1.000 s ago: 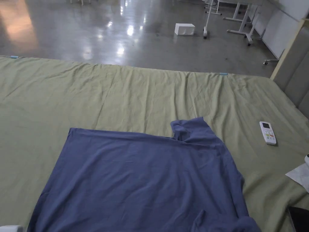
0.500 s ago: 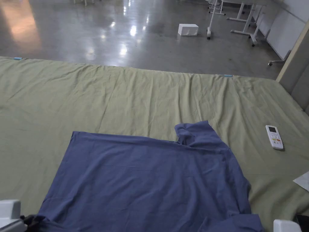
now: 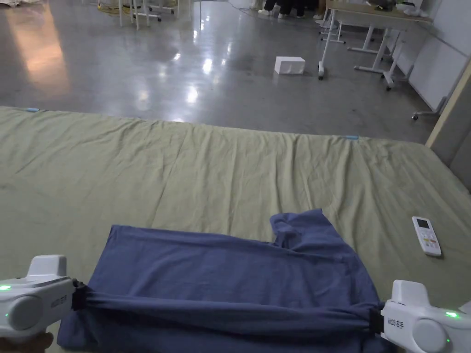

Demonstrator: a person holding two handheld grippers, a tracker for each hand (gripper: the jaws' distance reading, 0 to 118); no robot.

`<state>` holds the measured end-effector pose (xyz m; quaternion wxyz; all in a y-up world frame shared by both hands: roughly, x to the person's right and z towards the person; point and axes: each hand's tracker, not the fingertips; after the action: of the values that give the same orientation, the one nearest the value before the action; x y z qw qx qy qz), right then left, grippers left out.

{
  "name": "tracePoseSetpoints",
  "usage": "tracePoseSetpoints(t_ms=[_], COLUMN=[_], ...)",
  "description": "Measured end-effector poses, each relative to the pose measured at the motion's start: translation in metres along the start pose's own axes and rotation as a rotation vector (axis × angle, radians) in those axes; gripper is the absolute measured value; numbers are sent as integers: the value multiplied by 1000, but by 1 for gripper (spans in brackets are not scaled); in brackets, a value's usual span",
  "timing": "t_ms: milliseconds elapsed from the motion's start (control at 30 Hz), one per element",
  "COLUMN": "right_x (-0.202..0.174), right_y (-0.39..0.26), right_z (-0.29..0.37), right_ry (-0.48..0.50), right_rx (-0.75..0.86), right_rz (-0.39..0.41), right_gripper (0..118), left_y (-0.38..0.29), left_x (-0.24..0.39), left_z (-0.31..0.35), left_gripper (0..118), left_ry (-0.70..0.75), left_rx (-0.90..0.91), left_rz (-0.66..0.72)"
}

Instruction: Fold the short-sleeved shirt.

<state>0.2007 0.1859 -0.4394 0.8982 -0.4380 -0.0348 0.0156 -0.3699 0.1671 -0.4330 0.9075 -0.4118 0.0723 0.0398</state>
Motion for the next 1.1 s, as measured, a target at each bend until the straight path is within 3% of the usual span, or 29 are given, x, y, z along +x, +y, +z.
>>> tracePoseSetpoints(t_ms=[333, 367, 433, 467, 500, 600, 733, 767, 900, 967, 1033, 1067, 1100], right_x=[-4, -5, -5, -9, -10, -22, -48, -54, -74, -84, -93, -98, -102], right_y=[-1, -3, -5, -6, -7, -6, -3, -3, -9, -15, -21, -25, -25], right_z=[-63, -62, -56, -49, -42, -7, 44, 55, 79, 97, 101, 107, 115], right_ry=[2, 2, 3, -2, 1, 9, 7, 18, 34, 49, 40, 11, -27], right_rx=[-73, -66, -41, -4, 46, 205, 410, 454, 632, 713, 749, 791, 853], right_rz=[15, 24, 26, 15, 6, 23, 66, 65, 40, 39, 35, 31, 81], right_gripper=[9, 13, 35, 46, 62, 78, 80, 80, 80, 72, 38, 16, 7], left_y=[10, 8, 7, 8, 9, 15, 16, 11, 1, -6, -13, -17, -21], left_x=[23, 21, 25, 28, 24, 38, 60, 49, 67, 74, 79, 81, 82], left_z=[-34, -38, -35, -31, -31, 6, 54, 41, 88, 105, 122, 130, 135], left_gripper=[8, 8, 9, 12, 23, 66, 67, 67, 67, 66, 61, 54, 38], left_ry=[32, 21, 12, 26, 38, 13, -2, 2, 23, 54, 36, 12, -10], left_rx=[-46, -48, -35, -20, 4, 105, 272, 321, 497, 540, 578, 605, 627], left_rz=[-26, -29, -47, -70, -81, -108, -180, -185, -143, -112, -75, -72, -73])
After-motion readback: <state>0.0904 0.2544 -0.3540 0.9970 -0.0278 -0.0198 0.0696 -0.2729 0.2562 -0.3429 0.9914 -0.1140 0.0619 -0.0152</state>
